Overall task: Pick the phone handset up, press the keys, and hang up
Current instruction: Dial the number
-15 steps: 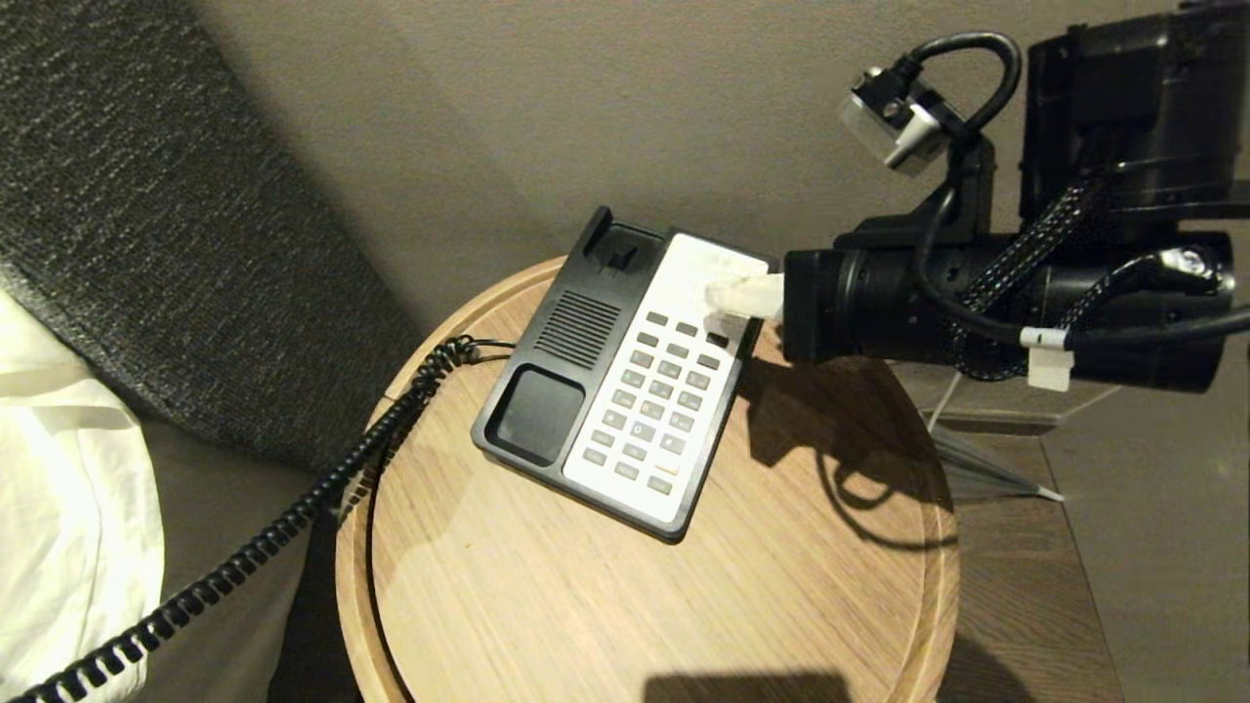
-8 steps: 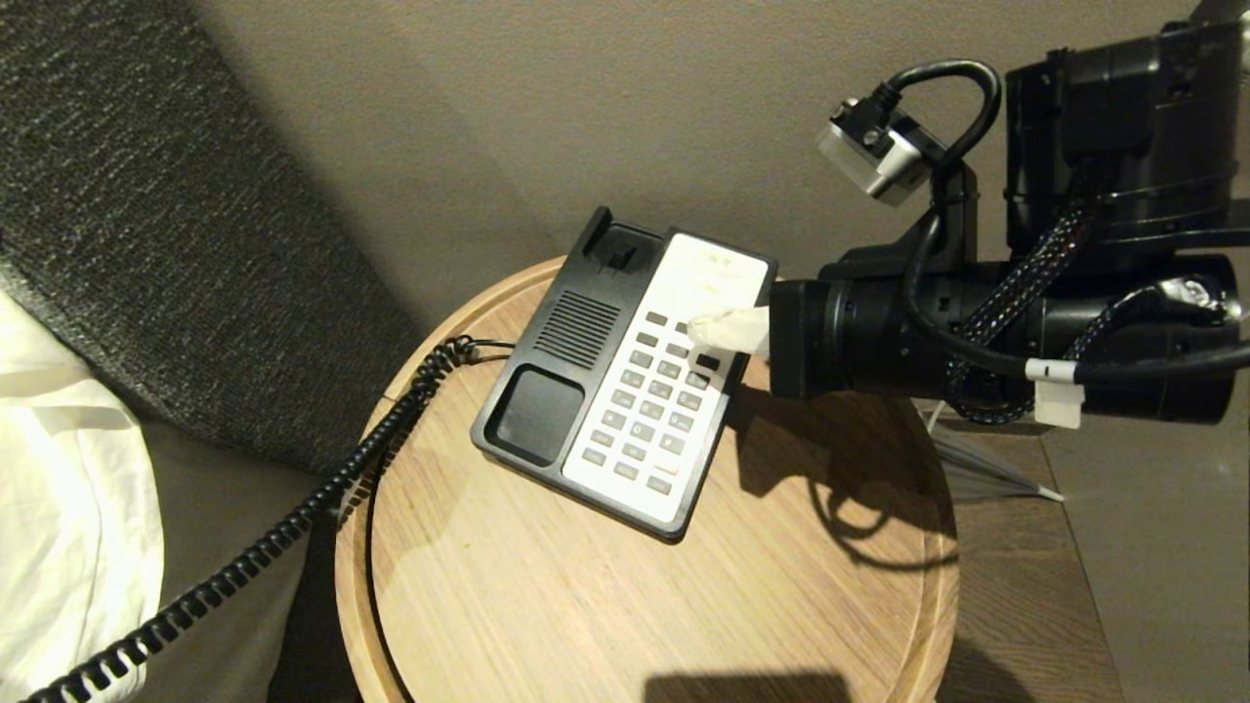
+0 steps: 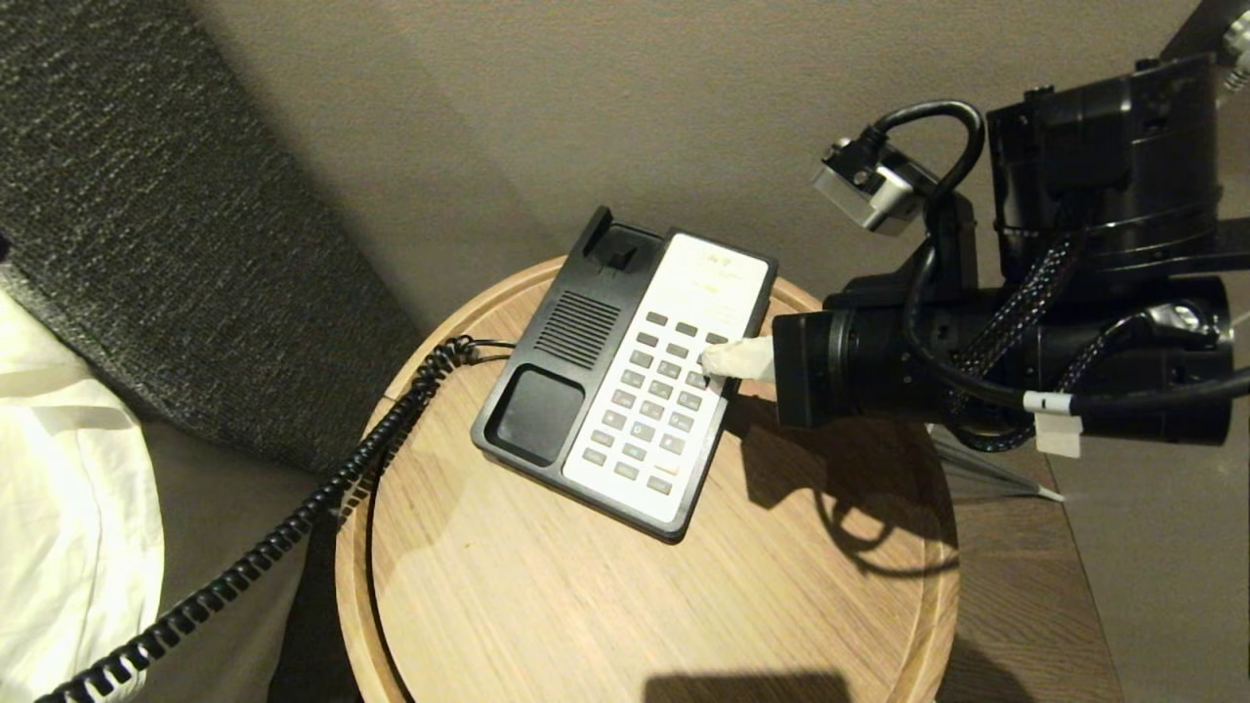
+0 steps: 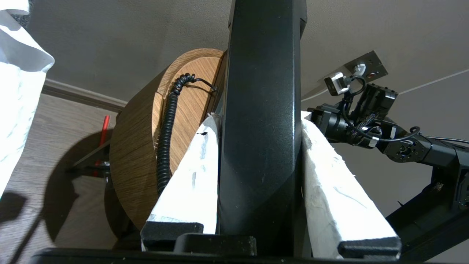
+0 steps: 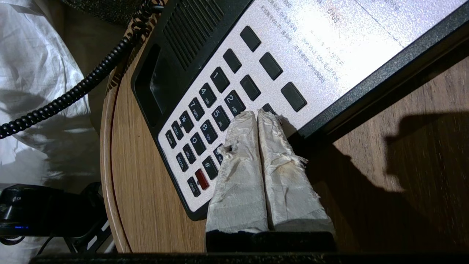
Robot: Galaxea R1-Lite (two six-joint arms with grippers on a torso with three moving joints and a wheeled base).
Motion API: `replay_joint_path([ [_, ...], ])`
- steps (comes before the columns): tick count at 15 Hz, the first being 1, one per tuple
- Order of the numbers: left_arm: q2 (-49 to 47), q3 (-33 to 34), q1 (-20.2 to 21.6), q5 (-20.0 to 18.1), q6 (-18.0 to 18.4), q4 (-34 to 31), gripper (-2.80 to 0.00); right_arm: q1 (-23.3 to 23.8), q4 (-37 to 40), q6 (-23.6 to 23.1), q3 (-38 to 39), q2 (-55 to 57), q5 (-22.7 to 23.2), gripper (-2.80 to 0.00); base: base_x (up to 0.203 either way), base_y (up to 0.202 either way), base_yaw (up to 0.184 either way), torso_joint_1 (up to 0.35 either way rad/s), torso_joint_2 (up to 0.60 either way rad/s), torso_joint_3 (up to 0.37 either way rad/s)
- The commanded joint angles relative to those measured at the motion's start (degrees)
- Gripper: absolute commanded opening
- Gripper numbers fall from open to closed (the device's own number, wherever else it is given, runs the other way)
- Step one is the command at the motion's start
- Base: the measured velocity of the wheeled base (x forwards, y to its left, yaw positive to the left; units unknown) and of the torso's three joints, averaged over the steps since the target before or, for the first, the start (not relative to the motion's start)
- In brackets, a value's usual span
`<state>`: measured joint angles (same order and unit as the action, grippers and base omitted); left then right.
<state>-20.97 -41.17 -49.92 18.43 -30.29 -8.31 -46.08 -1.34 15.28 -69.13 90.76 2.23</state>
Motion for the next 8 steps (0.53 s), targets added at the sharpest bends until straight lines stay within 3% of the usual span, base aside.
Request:
replay_joint_path([
  [1,0.1,0.2,0.0,0.1,-0.2,-0.1,-2.8,-0.1,0.2,0.0,-0.4,-0.1,0.1,-2.8,0.0,0.0,0.0,0.0,0.0,0.0],
  [8,0.8,1.4,-0.1,0.1,-0.2,0.0,-2.8,-0.3,0.6,0.4,0.1,0.2,0.6,-2.8,0.0,0.0,0.0,0.0,0.0,0.0],
])
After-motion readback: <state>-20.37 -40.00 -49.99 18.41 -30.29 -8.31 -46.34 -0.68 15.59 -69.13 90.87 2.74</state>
